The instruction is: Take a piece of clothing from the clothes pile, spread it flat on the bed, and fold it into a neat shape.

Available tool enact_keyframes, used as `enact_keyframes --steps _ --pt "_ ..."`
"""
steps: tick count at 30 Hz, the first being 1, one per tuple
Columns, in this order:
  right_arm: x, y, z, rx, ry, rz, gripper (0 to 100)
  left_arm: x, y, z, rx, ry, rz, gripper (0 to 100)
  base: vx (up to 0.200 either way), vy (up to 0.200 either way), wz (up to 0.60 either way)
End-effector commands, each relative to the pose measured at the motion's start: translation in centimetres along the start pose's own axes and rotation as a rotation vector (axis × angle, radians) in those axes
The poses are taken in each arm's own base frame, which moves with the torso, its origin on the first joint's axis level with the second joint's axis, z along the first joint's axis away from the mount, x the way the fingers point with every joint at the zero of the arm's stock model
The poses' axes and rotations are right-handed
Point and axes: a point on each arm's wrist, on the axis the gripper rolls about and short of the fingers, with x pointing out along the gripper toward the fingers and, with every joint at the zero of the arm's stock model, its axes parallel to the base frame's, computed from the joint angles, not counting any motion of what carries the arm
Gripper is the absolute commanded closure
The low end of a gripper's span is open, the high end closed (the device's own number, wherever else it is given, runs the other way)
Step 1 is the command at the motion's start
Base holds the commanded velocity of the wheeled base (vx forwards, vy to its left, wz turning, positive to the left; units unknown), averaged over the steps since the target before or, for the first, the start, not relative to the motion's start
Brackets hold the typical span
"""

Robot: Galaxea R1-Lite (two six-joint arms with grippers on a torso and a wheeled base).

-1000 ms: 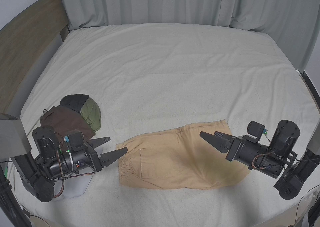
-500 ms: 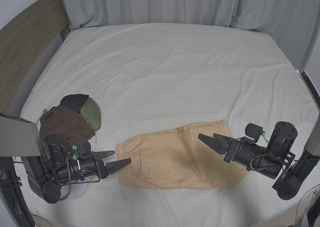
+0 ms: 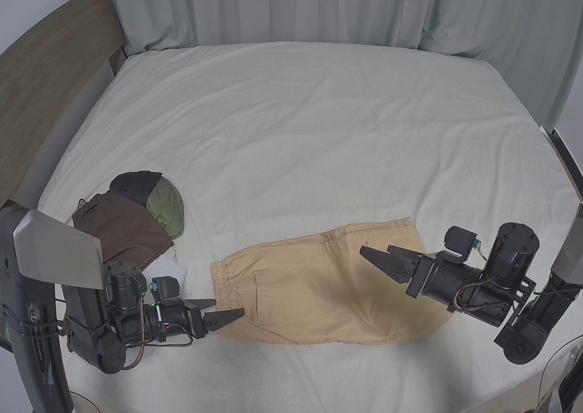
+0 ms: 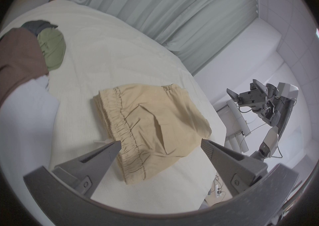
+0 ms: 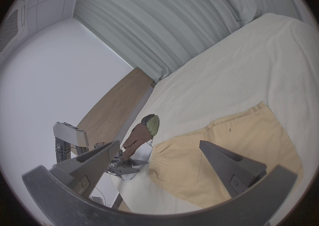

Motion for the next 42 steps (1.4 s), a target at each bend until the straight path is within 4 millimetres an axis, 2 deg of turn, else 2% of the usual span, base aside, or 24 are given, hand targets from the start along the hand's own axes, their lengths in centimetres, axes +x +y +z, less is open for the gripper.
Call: enact_keyframes --steps 1,10,18,22,27,37,42 --pt "0.1 -0.1 -0.1 0.001 0.005 -0.002 0 0.8 0.9 -1.1 -0.062 0.035 0.012 0 0.0 0.0 0.0" --pt "0.1 -0.1 -0.2 0.003 0.007 -0.002 0 1.9 2.7 -2.1 -0.142 0.051 0.04 0 0.0 0.0 0.0" --pt "0.2 -0.2 -0.4 0.005 0.016 -0.006 0 2.0 3.8 -2.5 -0.163 0.05 0.064 0 0.0 0.0 0.0" --pt "0.4 -0.3 -0.6 0.007 0.024 -0.011 0 2.2 3.7 -2.7 -0.209 0.055 0.058 0 0.0 0.0 0.0" --pt "0.4 -0.3 -0.6 0.007 0.024 -0.008 0 2.8 3.8 -1.8 -0.296 0.019 0.048 0 0.0 0.0 0.0" --pt "0.4 -0.3 -0.6 0.006 0.022 -0.008 0 5.3 3.2 -1.2 -0.258 -0.037 0.092 0 0.0 0.0 0.0" --pt "0.4 -0.4 -0.4 0.005 0.012 -0.01 0 5.5 3.3 -1.4 -0.26 -0.041 0.111 0 0.0 0.0 0.0"
